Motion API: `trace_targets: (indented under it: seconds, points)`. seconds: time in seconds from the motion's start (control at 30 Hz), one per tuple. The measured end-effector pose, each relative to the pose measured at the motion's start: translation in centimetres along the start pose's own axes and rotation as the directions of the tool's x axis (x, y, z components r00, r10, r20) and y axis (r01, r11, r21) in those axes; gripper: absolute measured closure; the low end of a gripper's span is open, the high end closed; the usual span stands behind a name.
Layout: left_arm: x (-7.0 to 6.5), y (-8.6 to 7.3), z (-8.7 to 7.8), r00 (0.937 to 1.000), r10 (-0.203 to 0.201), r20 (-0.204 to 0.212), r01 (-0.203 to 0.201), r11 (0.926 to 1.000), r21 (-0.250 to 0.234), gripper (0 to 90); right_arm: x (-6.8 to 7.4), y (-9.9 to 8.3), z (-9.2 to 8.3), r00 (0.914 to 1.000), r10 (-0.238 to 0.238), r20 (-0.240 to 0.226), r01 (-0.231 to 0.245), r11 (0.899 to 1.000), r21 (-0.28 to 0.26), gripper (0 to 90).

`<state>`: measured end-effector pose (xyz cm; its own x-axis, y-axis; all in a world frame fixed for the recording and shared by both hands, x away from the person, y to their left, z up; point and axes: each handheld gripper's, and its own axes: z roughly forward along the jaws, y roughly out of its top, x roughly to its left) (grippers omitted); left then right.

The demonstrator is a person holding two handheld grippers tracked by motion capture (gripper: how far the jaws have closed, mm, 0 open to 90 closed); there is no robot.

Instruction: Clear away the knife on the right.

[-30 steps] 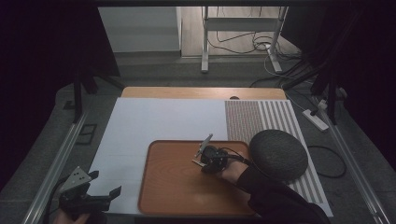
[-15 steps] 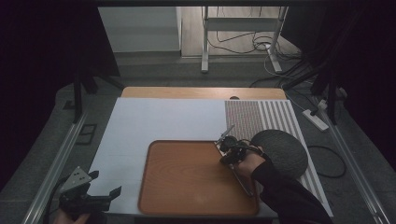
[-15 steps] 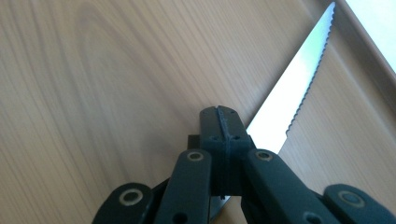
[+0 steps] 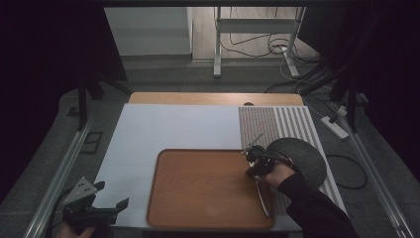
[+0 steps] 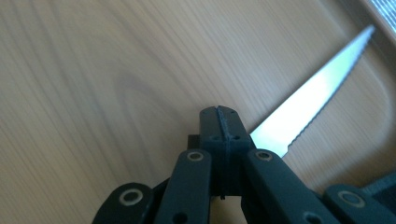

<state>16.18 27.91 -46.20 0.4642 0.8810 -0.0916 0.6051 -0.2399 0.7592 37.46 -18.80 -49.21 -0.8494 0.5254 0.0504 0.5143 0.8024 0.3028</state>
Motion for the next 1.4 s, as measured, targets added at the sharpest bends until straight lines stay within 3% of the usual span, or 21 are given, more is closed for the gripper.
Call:
trace_targets:
  seconds: [0.3, 0.43, 0.57, 0.97, 1.2, 1.4]
  points:
    - [0.1, 0.0, 0.0, 1.0000, -0.004, 0.003, 0.004, 1.0000, 0.001, 2.4, -0.2, -0.5, -0.3, 0.9997, 0.008, 0.023, -0.008, 1.000, 0.017, 90.0]
    - [0.0, 0.0, 0.0, 1.0000, -0.001, 0.002, 0.001, 1.0000, 0.001, 2.5, -0.1, -0.4, -0.7, 0.9999, 0.006, 0.009, -0.006, 1.000, -0.017, 90.0]
    - [0.0, 0.0, 0.0, 1.0000, -0.001, 0.003, 0.001, 1.0000, 0.002, 2.5, 0.1, -0.3, -0.9, 1.0000, 0.009, 0.002, -0.009, 0.999, -0.048, 83.2]
    - [0.0, 0.1, 0.1, 1.0000, 0.001, 0.002, -0.001, 1.0000, 0.006, 2.5, 1.2, 0.2, -1.5, 0.9995, 0.016, 0.027, -0.013, 0.996, -0.092, 39.8]
    - [0.0, 0.1, 0.1, 1.0000, 0.001, 0.003, -0.001, 1.0000, 0.006, 2.5, 1.4, 0.3, -2.4, 0.9991, 0.028, 0.030, -0.024, 0.989, -0.146, 28.2]
    - [0.0, 0.1, 0.1, 1.0000, 0.001, 0.002, -0.001, 1.0000, 0.006, 2.5, 1.6, -0.1, -3.0, 0.9976, 0.014, 0.068, -0.002, 0.985, -0.175, 16.9]
